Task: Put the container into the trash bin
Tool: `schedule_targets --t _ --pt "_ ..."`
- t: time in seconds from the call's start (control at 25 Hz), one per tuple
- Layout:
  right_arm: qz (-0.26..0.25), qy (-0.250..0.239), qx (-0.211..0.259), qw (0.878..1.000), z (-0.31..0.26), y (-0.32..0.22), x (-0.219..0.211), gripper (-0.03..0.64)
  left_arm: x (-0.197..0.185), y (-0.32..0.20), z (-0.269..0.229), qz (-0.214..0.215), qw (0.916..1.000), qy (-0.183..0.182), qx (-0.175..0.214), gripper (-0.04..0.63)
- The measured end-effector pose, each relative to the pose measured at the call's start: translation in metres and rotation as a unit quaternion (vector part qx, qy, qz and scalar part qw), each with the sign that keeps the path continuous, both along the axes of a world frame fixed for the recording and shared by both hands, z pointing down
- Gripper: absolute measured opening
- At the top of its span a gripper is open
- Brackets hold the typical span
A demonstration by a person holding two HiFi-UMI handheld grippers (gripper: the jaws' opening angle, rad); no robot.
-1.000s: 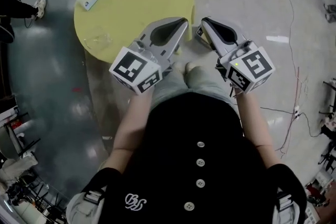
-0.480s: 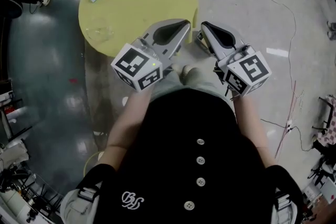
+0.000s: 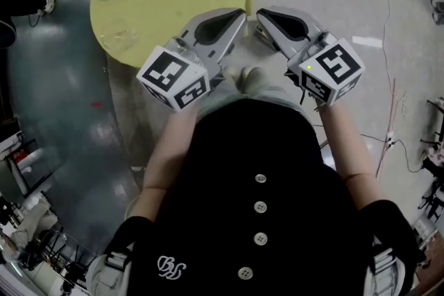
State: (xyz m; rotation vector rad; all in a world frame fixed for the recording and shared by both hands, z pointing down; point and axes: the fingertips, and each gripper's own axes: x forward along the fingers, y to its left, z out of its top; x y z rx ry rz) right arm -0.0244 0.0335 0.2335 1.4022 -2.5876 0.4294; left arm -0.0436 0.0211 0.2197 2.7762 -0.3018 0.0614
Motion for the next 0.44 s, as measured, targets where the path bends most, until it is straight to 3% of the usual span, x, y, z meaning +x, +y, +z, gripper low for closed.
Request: schedule_targets --t 0.24,0.44 --pt "-0.002 0.016 -0.021 1.0 0.002 0.008 0.004 0.005 0.006 0.008 0.002 0.019 0.9998 -0.001 -0.012 0.014" --pt "-0.036 0.031 -0.02 0.999 0.012 0.009 0.002 0.005 0.01 0.011 0.011 0.01 0.9999 -0.008 -0.001 0.014"
